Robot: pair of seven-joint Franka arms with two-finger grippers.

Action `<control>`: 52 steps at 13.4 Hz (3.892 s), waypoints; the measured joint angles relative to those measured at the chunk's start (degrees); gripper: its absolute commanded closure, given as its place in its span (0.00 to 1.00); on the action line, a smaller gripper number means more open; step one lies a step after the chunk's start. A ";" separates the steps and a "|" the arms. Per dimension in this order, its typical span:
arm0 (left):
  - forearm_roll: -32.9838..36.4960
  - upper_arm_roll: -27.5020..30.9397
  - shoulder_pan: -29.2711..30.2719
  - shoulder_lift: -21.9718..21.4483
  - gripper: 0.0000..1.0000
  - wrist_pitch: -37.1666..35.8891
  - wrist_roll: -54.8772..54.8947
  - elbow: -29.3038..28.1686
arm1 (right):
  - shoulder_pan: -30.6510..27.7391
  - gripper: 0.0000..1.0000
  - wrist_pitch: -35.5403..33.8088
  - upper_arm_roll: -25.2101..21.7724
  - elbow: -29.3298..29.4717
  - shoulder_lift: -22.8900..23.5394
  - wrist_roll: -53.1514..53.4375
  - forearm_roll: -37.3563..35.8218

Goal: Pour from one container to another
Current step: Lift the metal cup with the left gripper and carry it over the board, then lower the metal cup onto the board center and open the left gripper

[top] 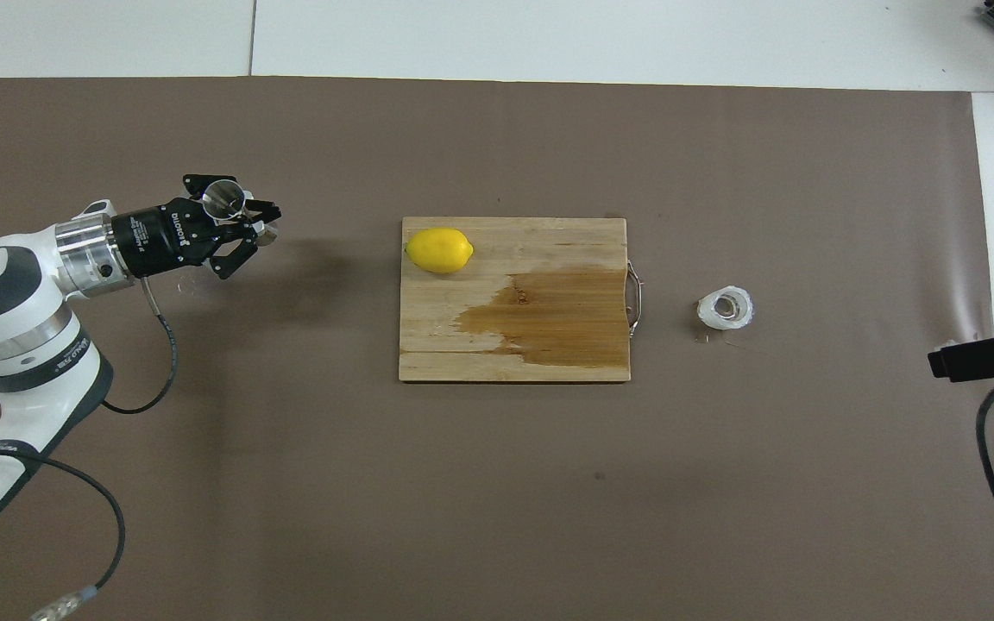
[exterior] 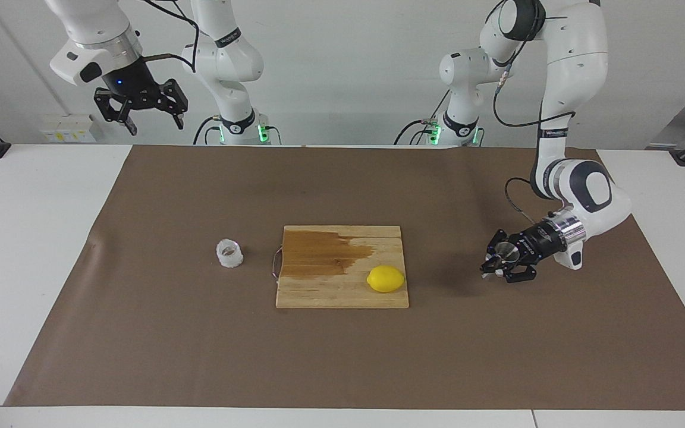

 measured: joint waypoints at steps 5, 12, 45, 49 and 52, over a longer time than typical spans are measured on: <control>-7.70 -0.24 -10.25 -3.02 1.00 7.37 0.00 -0.59 | 0.00 0.00 -0.01 0.00 0.34 -0.19 0.00 0.00; -23.67 -0.32 -26.17 -4.32 1.00 21.64 2.03 -1.62 | 0.00 0.00 -0.01 0.00 0.37 -0.21 0.00 0.00; -41.07 0.52 -37.42 1.70 0.00 37.40 24.16 -2.10 | 0.64 0.00 -0.52 0.61 -0.55 -0.50 -20.28 1.08; -39.76 0.09 -41.59 -1.33 0.00 54.10 24.31 -2.30 | -0.22 0.00 8.82 0.32 -5.87 -0.79 -40.34 5.42; -34.76 0.18 -42.21 -2.93 0.00 56.07 24.31 -4.22 | -1.93 0.00 13.96 -0.03 -9.92 -0.62 -49.88 9.09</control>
